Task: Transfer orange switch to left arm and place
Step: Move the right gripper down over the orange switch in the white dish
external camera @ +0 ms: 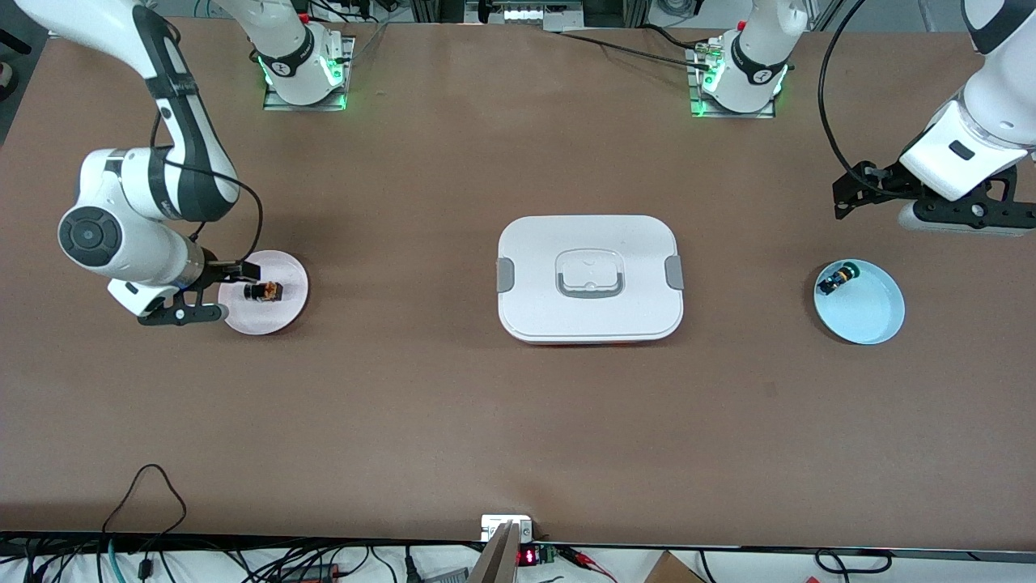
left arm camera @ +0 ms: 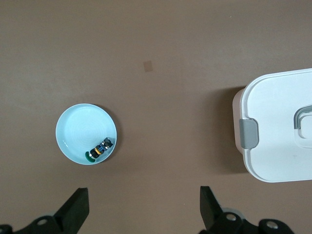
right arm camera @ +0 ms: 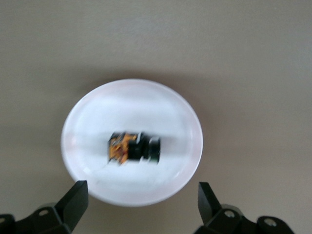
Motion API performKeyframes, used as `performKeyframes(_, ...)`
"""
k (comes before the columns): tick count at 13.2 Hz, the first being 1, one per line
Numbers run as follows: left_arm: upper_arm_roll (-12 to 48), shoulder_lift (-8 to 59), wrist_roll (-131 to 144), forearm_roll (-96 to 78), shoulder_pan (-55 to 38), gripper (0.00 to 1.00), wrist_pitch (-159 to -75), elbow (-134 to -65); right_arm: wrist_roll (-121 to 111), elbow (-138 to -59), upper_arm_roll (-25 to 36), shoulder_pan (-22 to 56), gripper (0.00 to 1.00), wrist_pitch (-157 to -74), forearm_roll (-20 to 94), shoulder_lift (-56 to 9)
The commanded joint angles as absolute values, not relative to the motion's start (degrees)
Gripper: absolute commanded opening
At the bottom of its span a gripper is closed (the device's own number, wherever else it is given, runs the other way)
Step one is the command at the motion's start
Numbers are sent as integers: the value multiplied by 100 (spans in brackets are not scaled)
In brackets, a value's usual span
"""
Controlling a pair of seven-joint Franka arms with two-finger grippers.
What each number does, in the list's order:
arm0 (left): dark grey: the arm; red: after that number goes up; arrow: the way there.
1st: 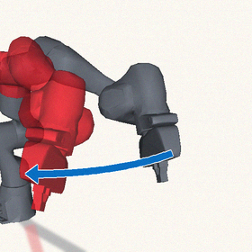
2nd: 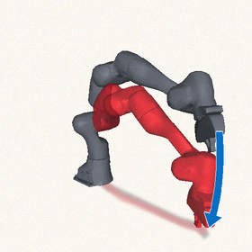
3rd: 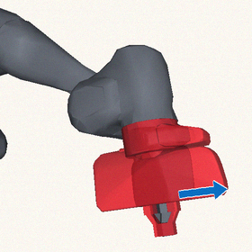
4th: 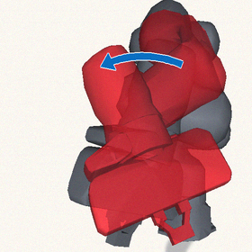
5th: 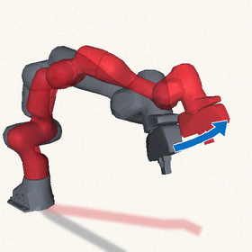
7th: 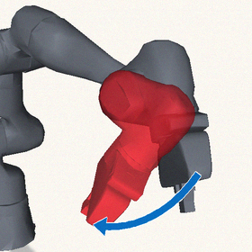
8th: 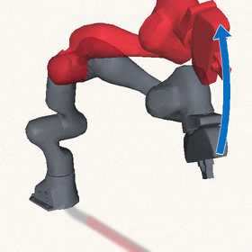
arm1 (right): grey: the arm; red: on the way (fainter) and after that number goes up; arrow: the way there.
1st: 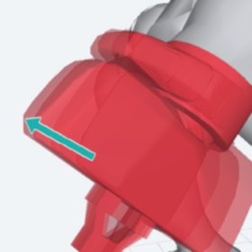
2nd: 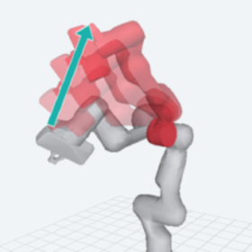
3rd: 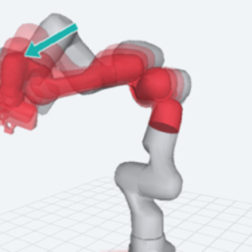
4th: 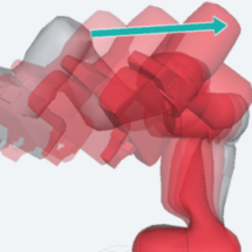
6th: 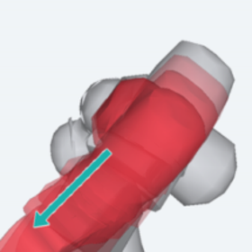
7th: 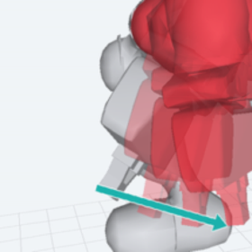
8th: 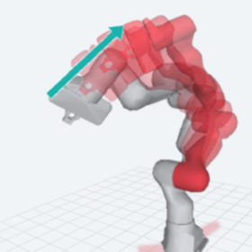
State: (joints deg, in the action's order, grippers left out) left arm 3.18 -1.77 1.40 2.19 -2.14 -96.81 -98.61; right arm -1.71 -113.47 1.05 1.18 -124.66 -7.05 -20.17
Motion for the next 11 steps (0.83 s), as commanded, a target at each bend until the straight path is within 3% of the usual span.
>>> performKeyframes(1,316,-105,176,325,-229,100,-9606,-9703,-360,-11600,44,-18,100,-13103,-782,-2249)
performKeyframes(4,316,-97,176,325,-229,100,-9606,-9703,-360,-11803,44,9,100,-13578,-782,-2338)
performKeyframes(11,316,-105,176,325,-229,100,-9606,-9703,-281,-11830,18,141,100,-13816,-747,-2619)
